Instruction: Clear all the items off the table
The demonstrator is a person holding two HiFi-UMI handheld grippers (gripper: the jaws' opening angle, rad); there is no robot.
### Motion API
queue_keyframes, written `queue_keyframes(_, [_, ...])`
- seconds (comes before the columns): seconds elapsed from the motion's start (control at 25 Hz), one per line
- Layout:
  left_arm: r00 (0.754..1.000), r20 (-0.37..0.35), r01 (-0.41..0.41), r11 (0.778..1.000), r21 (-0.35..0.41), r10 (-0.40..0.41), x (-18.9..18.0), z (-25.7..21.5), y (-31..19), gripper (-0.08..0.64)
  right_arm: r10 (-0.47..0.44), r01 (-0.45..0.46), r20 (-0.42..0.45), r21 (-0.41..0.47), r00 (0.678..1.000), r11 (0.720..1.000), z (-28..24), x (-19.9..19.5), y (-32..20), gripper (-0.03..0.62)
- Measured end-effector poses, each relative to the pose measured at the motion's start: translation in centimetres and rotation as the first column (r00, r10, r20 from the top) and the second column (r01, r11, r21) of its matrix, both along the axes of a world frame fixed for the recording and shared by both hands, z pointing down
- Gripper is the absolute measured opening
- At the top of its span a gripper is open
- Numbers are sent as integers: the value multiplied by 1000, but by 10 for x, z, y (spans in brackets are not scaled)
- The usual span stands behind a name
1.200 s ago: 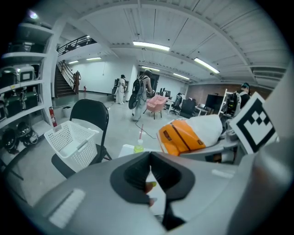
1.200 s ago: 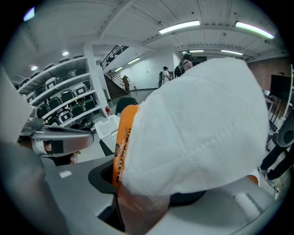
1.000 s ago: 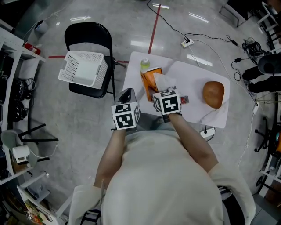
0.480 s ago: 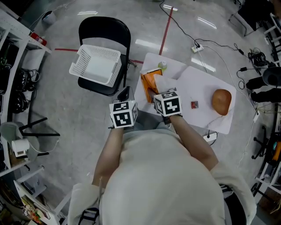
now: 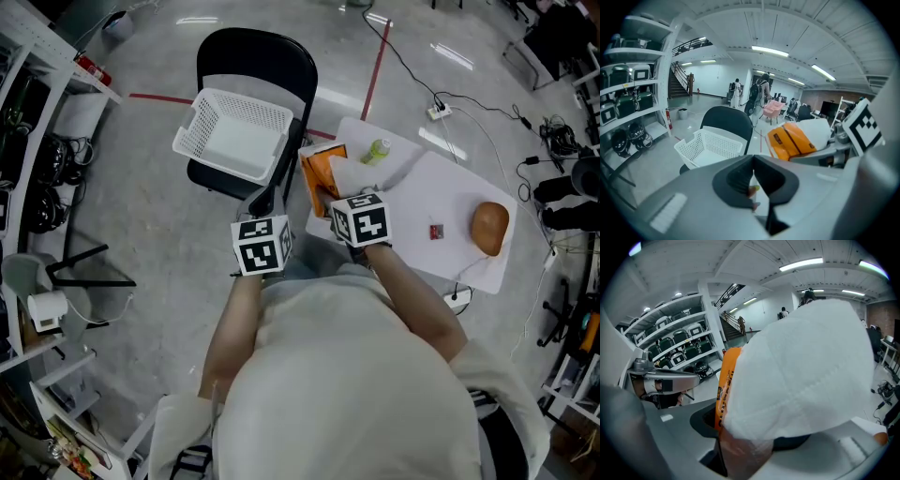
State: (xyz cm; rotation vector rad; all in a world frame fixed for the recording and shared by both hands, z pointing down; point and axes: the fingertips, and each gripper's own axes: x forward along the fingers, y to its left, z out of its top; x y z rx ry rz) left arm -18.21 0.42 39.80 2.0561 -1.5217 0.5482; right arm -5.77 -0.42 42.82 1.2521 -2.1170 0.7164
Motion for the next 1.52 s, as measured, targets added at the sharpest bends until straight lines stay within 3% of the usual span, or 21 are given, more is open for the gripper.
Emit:
queue_keyframes(0.52, [999, -18, 32, 999, -18, -32, -86, 5, -11, 9, -25, 25, 8, -6, 1000, 1000, 1, -93, -23, 279])
queue_keyframes(1.04, [983, -51, 176, 983, -48, -179, -144, 15, -21, 9, -137, 136, -31, -45, 990, 990, 17, -141, -38, 279])
queue_keyframes(1.52, [980, -45, 189, 979, -80, -193, -183, 33, -74, 9, -171, 163, -70, -106, 983, 981, 53, -175, -99, 279])
